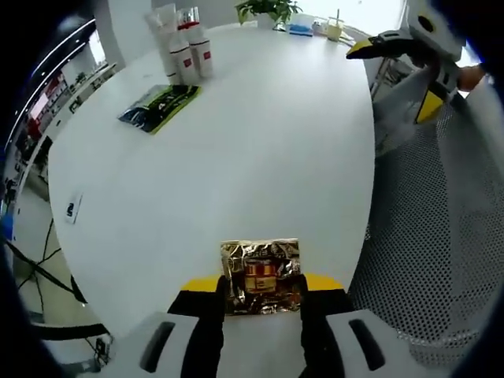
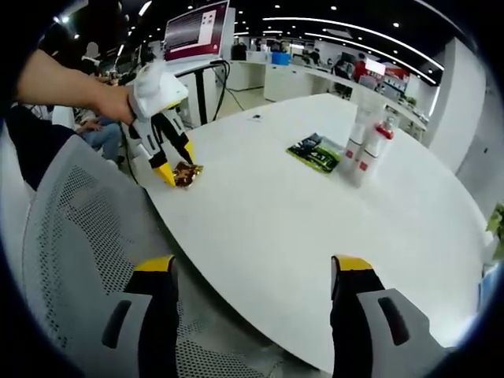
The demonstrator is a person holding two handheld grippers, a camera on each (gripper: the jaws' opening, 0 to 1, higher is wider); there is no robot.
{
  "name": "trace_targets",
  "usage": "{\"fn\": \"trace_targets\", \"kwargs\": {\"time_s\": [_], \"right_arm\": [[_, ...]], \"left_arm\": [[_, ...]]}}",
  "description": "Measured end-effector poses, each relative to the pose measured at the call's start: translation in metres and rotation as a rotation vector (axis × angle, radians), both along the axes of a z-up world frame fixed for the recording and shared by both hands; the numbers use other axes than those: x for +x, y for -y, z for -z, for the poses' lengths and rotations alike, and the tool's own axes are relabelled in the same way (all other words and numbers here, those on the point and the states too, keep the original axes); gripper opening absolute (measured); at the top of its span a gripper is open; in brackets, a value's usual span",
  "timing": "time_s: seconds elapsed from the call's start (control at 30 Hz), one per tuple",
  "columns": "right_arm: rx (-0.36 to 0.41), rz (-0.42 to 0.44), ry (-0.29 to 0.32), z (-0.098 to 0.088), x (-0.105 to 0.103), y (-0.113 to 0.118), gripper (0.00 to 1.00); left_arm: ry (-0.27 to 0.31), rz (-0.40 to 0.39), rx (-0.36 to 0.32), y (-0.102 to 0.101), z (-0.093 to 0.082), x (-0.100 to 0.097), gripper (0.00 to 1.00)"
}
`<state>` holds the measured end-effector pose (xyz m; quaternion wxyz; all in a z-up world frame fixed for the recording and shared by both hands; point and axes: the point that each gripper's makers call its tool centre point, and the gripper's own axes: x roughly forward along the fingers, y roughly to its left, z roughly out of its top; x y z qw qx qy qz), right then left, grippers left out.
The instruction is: Arrange the skincare products in the storage area until every visible bottle or jar stands upright without overlapping.
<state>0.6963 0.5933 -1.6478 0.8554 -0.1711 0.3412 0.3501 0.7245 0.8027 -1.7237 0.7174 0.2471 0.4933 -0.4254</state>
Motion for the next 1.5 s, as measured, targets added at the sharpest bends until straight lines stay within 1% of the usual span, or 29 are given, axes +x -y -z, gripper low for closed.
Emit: {"fn": "trace_targets", "kwargs": {"time_s": [0.07,0.17,0.23,0.27,0.3,0.33,0.37,0.4,0.43,0.47,0.5,0.53,0.67,0.7,0.73,0.77,0.83,0.87,0.9,0.93,1.0,1.03,1.1,1.13,1.17,1.2,1.27,1.4,1.5], "right_arm": [[0.002,-0.001,-0.004,0.000,0.000,0.000,0.75],[0.005,-0.003,-0.003,0.000,-0.001,-0.001,0.75],[0.024,-0.005,-0.011,-0.002,-0.002,-0.003,0.77],[0.038,-0.004,-0.014,-0.003,-0.002,-0.004,0.78],[0.049,-0.004,-0.017,-0.005,-0.002,-0.005,0.79],[0.069,0.001,-0.026,-0.006,-0.002,-0.006,0.79],[0.084,0.007,-0.035,-0.007,-0.002,-0.007,0.79],[0.098,0.015,-0.042,-0.008,-0.002,-0.007,0.79],[0.119,0.026,-0.050,-0.010,-0.001,-0.007,0.80],[0.143,0.032,-0.053,-0.012,0.000,-0.009,0.81],[0.199,0.036,-0.057,-0.018,0.000,-0.013,0.82],[0.224,0.039,-0.065,-0.020,0.000,-0.015,0.83],[0.295,0.059,-0.090,-0.028,0.000,-0.017,0.85],[0.338,0.061,-0.112,-0.032,-0.002,-0.021,0.84],[0.361,0.063,-0.135,-0.034,-0.004,-0.022,0.80],[0.404,0.079,-0.186,-0.037,-0.007,-0.023,0.75],[0.464,0.106,-0.241,-0.041,-0.007,-0.023,0.63],[0.517,0.130,-0.277,-0.045,-0.006,-0.024,0.60],[0.553,0.148,-0.293,-0.048,-0.003,-0.024,0.57],[0.599,0.166,-0.332,-0.051,-0.003,-0.024,0.55],[0.635,0.190,-0.373,-0.053,-0.003,-0.022,0.53],[0.646,0.199,-0.382,-0.055,-0.003,-0.022,0.51],[0.699,0.229,-0.439,-0.058,-0.004,-0.022,0.46],[0.725,0.244,-0.468,-0.059,-0.004,-0.023,0.41],[0.735,0.238,-0.476,-0.060,-0.005,-0.023,0.38],[0.725,0.242,-0.464,-0.058,-0.004,-0.021,0.35],[0.712,0.250,-0.470,-0.055,-0.004,-0.020,0.30],[0.662,0.209,-0.541,-0.045,-0.016,-0.029,0.27],[0.603,0.190,-0.558,-0.036,-0.023,-0.032,0.26]], "left_arm": [[-0.008,-0.031,-0.028,0.005,-0.003,-0.001,0.38],[0.005,-0.066,-0.086,0.016,-0.013,-0.001,0.38],[0.011,-0.107,-0.149,0.030,-0.025,-0.002,0.38],[0.011,-0.129,-0.161,0.033,-0.029,-0.003,0.38],[0.022,-0.108,-0.146,0.035,-0.031,-0.005,0.38],[0.043,-0.092,-0.153,0.039,-0.034,-0.006,0.38],[0.045,-0.098,-0.169,0.046,-0.039,-0.010,0.38],[0.045,-0.111,-0.197,0.052,-0.042,-0.011,0.38],[0.040,-0.133,-0.242,0.062,-0.047,-0.014,0.38],[0.037,-0.131,-0.252,0.065,-0.049,-0.017,0.38],[0.039,-0.138,-0.270,0.072,-0.052,-0.019,0.38],[0.039,-0.143,-0.279,0.074,-0.053,-0.020,0.38],[0.035,-0.184,-0.368,0.099,-0.066,-0.027,0.38],[0.031,-0.200,-0.392,0.103,-0.068,-0.028,0.38],[0.025,-0.223,-0.417,0.108,-0.072,-0.029,0.38],[0.028,-0.237,-0.452,0.115,-0.079,-0.031,0.38],[0.068,-0.264,-0.498,0.122,-0.089,-0.030,0.38],[0.073,-0.279,-0.515,0.124,-0.092,-0.030,0.38],[0.068,-0.288,-0.525,0.127,-0.094,-0.033,0.38],[0.072,-0.289,-0.528,0.129,-0.095,-0.035,0.38],[0.104,-0.274,-0.526,0.135,-0.096,-0.039,0.38],[0.114,-0.270,-0.513,0.139,-0.095,-0.043,0.38],[0.129,-0.246,-0.495,0.143,-0.095,-0.047,0.38],[0.148,-0.222,-0.499,0.151,-0.097,-0.052,0.38],[0.152,-0.216,-0.500,0.154,-0.097,-0.054,0.38],[0.158,-0.204,-0.502,0.159,-0.097,-0.056,0.38],[0.171,-0.190,-0.500,0.165,-0.099,-0.057,0.38],[0.199,-0.164,-0.510,0.171,-0.105,-0.056,0.38],[0.223,-0.142,-0.516,0.173,-0.108,-0.053,0.38]]}}
